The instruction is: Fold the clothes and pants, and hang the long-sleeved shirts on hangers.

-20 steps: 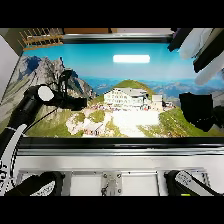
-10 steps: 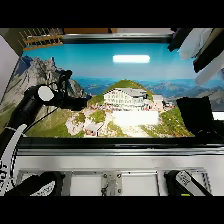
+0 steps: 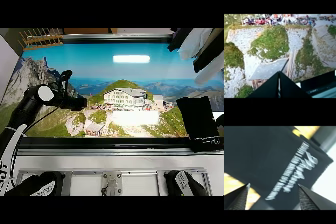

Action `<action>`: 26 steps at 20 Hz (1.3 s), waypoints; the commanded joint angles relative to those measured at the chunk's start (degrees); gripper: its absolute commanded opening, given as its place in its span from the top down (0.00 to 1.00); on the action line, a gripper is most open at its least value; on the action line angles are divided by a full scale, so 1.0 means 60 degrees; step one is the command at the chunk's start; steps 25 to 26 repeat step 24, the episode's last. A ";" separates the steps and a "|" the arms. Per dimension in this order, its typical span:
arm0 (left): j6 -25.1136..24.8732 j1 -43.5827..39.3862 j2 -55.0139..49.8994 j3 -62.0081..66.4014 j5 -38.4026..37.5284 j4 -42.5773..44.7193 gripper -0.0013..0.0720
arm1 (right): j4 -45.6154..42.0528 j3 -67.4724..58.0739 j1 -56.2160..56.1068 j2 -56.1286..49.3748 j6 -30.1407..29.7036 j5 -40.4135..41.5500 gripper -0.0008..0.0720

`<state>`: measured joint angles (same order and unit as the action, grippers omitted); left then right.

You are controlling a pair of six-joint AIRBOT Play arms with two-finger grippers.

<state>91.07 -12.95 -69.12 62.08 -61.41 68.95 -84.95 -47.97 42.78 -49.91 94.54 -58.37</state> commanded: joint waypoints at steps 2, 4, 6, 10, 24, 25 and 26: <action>0.0000 -0.0007 -0.0007 -0.0004 0.0011 0.0004 0.97 | 0.1650 0.0219 -0.2488 0.1341 -0.0040 0.0146 0.09; 0.0000 -0.0007 -0.0007 -0.0004 0.0022 0.0004 0.97 | 0.1880 0.0463 -0.4197 0.1490 -0.0036 0.0142 0.09; 0.0000 -0.0007 -0.0007 -0.0004 0.0018 0.0004 0.97 | 0.1880 0.0714 -0.5752 0.1450 -0.0036 0.0146 0.09; 0.0000 -0.0007 -0.0007 -0.0004 0.0018 0.0004 0.97 | 0.1872 0.0852 -0.7781 0.1191 -0.0036 0.0149 0.09; 0.0000 -0.0004 -0.0007 -0.0004 0.0018 0.0004 0.97 | 0.1880 0.0852 -0.8276 0.0980 -0.0029 0.0153 0.97; 0.0000 -0.0004 -0.0007 -0.0004 0.0018 0.0004 0.97 | 0.1880 0.0852 -0.8276 0.0980 -0.0029 0.0153 0.97; 0.0000 -0.0004 -0.0007 -0.0004 0.0018 0.0004 0.97 | 0.1880 0.0852 -0.8276 0.0980 -0.0029 0.0153 0.97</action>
